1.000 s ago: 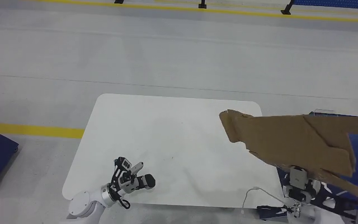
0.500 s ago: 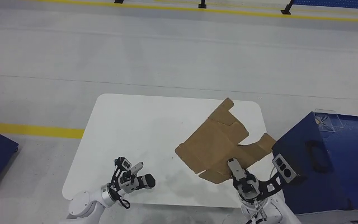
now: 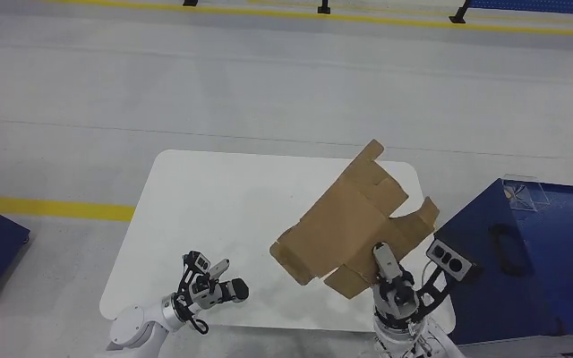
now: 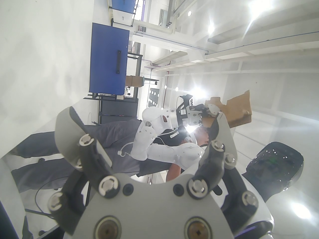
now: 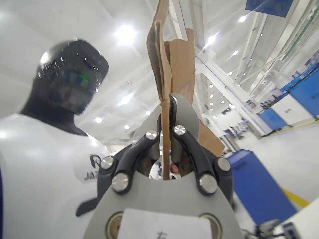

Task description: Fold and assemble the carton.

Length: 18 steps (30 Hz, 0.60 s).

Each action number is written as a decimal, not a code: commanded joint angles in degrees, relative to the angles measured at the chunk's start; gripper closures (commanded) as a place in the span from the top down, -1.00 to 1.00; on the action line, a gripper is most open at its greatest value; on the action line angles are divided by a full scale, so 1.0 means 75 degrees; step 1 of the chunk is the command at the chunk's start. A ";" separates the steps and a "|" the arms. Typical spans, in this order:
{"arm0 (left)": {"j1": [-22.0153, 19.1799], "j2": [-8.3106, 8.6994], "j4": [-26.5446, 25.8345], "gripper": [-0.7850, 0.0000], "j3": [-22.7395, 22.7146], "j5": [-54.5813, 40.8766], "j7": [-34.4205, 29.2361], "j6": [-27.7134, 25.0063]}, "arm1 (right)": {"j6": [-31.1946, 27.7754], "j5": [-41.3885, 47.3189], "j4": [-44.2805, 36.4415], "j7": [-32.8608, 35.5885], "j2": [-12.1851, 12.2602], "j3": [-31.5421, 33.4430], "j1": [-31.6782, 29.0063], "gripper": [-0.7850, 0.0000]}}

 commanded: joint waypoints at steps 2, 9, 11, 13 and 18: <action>0.0000 0.0000 0.0000 1.00 0.0000 0.0000 0.0000 0.0000 | 0.0871 0.3948 -0.0754 0.1545 0.0163 -0.0374 0.0059 -1.00; 0.0000 0.0000 0.0000 1.00 0.0000 0.0000 0.0000 0.0000 | 0.4439 1.1449 -0.1286 0.5220 0.0386 0.0814 -0.0168 -1.00; 0.0000 0.0000 0.0000 1.00 0.0000 0.0000 0.0000 0.0000 | 0.5639 1.2908 -0.1195 0.5838 0.0406 0.1174 -0.0369 -1.00; 0.0000 0.0000 0.0000 1.00 0.0000 0.0000 0.0000 0.0000 | 0.6734 1.3996 -0.1053 0.6154 0.0424 0.1529 -0.0500 -1.00; 0.0000 0.0000 0.0000 1.00 0.0000 0.0000 0.0000 0.0000 | 0.9218 1.6467 -0.0726 0.5951 0.0422 0.1748 -0.0695 -1.00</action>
